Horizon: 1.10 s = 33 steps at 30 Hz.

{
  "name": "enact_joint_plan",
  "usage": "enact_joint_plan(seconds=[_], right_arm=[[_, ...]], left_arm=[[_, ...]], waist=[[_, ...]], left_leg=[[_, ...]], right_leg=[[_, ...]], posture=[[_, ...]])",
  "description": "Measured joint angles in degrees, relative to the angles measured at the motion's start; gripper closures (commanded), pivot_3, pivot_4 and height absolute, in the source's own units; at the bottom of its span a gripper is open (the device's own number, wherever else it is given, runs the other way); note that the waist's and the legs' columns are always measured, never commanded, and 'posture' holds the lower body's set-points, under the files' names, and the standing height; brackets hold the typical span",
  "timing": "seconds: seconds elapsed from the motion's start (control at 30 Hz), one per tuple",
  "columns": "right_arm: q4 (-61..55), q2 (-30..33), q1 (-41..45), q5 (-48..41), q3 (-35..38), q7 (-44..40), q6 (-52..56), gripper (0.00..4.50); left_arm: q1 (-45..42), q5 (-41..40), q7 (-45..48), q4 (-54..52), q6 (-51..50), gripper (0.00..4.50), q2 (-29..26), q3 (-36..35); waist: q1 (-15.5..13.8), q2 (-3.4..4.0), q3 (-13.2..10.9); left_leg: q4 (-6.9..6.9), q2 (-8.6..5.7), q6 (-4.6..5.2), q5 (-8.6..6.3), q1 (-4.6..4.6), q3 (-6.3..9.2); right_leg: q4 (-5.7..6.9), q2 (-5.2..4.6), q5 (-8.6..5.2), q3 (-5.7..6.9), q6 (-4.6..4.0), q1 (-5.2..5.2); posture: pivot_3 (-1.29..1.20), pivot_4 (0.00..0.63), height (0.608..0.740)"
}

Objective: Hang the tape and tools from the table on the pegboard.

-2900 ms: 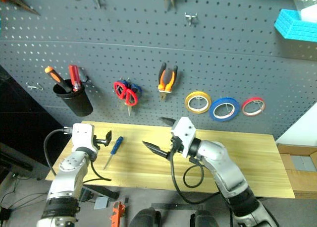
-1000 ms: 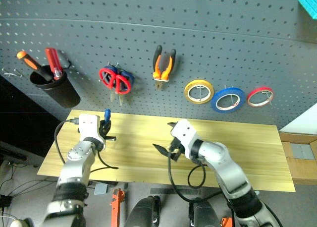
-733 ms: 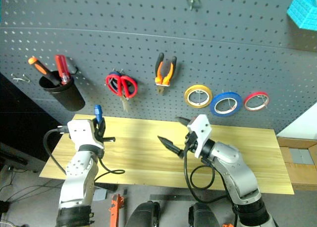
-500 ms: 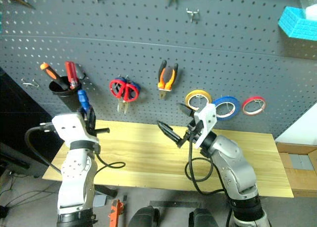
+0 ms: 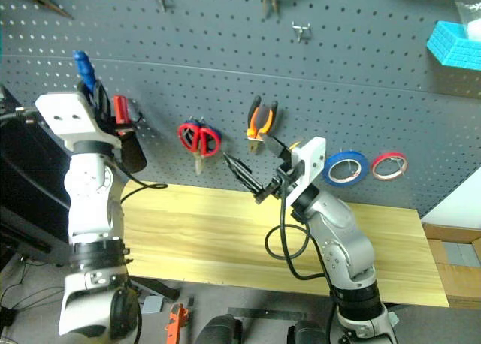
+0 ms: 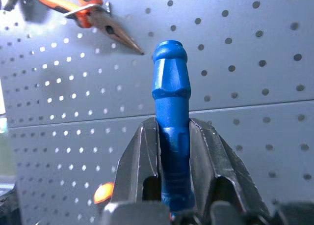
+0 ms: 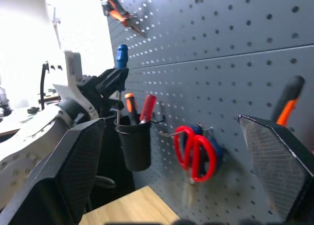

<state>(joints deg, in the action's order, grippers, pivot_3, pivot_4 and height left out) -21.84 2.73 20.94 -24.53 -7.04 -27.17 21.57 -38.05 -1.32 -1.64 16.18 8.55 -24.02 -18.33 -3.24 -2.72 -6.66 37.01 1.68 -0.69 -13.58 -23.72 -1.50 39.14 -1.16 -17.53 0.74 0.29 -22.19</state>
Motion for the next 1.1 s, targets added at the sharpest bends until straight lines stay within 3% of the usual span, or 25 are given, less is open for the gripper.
enact_joint_plan(seconds=[0.43,0.93,1.1], right_arm=[[0.1,-1.8,2.4,-1.4,-2.3,-0.8,-0.5,0.00],[0.9,-1.5,2.5,-1.3,-3.3,-1.3,-0.9,0.00],[0.9,-1.2,2.5,-1.2,-3.3,-1.2,-1.0,0.00]], left_arm=[[-8.2,-1.7,0.7,23.3,11.0,4.00,-6.4,-1.0],[-10.1,-3.3,5.0,32.5,14.4,4.00,-7.8,-0.9],[-10.1,-4.1,6.0,32.9,14.5,2.29,-7.7,-0.9]], waist=[[0.2,0.01,0.0],[0.2,0.01,0.0],[0.2,0.01,0.0]], left_leg=[[0.03,-0.01,0.02,-0.01,-0.03,0.00],[0.03,0.01,0.02,-0.01,-0.03,0.00],[0.04,0.00,0.02,-0.01,-0.04,0.00]], right_leg=[[0.02,-0.02,0.00,0.01,0.00,-0.02],[0.06,-0.01,0.00,0.02,0.00,-0.04],[0.07,-0.01,0.00,0.02,0.00,-0.04]], posture=[[0.14,0.104,0.740],[0.14,0.106,0.740],[0.14,0.101,0.740]])
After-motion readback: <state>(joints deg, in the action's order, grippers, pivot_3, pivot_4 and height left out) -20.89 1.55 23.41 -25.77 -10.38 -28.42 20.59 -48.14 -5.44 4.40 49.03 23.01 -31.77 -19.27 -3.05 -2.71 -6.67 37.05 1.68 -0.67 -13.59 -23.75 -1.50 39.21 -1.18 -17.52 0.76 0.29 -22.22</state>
